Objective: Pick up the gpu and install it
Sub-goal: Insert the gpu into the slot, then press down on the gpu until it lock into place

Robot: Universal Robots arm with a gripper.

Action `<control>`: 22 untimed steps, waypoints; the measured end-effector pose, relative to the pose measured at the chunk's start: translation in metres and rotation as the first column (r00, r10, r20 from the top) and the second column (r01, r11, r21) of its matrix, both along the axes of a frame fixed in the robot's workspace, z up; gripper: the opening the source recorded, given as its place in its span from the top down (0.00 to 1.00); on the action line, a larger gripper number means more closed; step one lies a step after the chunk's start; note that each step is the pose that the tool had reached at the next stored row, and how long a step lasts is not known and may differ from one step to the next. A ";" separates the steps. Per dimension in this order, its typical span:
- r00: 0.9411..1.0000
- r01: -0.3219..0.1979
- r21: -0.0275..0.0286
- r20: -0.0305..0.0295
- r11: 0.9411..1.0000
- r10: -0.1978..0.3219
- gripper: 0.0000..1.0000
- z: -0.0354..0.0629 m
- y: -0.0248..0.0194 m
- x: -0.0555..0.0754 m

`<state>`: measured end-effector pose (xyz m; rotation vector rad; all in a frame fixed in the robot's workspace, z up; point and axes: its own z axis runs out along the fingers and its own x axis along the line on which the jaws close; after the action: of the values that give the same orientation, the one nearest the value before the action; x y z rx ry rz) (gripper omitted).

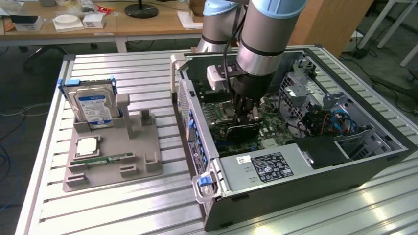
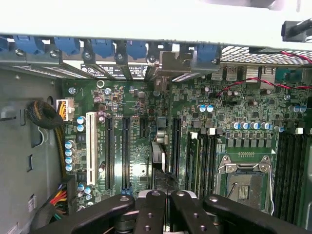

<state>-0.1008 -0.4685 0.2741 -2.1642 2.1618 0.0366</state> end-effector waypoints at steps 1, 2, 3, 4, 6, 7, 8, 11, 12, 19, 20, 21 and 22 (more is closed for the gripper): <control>1.000 0.000 0.000 0.000 1.000 0.000 0.90 0.0000 0.0000 0.000; 1.000 0.000 0.000 0.000 1.000 0.000 0.90 0.0000 0.0000 0.000; 1.000 0.000 0.000 0.000 1.000 0.000 0.90 0.0000 0.0000 0.000; 1.000 0.000 0.000 0.000 1.000 0.000 0.90 0.0000 0.0000 0.000; 1.000 0.000 0.000 0.000 1.000 0.000 0.90 0.0000 0.0000 0.000; 1.000 0.000 0.000 0.000 1.000 0.000 0.90 0.0000 0.0000 0.000; 1.000 0.000 0.000 0.000 1.000 0.000 0.90 0.0000 0.0000 0.000; 1.000 0.000 0.000 0.000 1.000 0.000 0.90 0.0000 0.0000 0.000; 1.000 0.000 0.000 0.000 1.000 0.000 0.90 0.0000 0.0000 0.000; 1.000 -0.004 0.000 -0.009 1.000 0.004 0.90 0.0000 0.0000 -0.006; 1.000 -0.005 0.000 -0.014 1.000 0.005 0.90 -0.0001 0.0000 -0.008; 1.000 -0.005 0.000 -0.019 1.000 0.005 0.90 0.0000 0.0000 -0.009; 1.000 -0.005 0.000 -0.025 1.000 0.005 0.90 0.0001 0.0000 -0.009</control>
<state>-0.1099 -0.4685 0.2742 -2.1812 2.1695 0.0643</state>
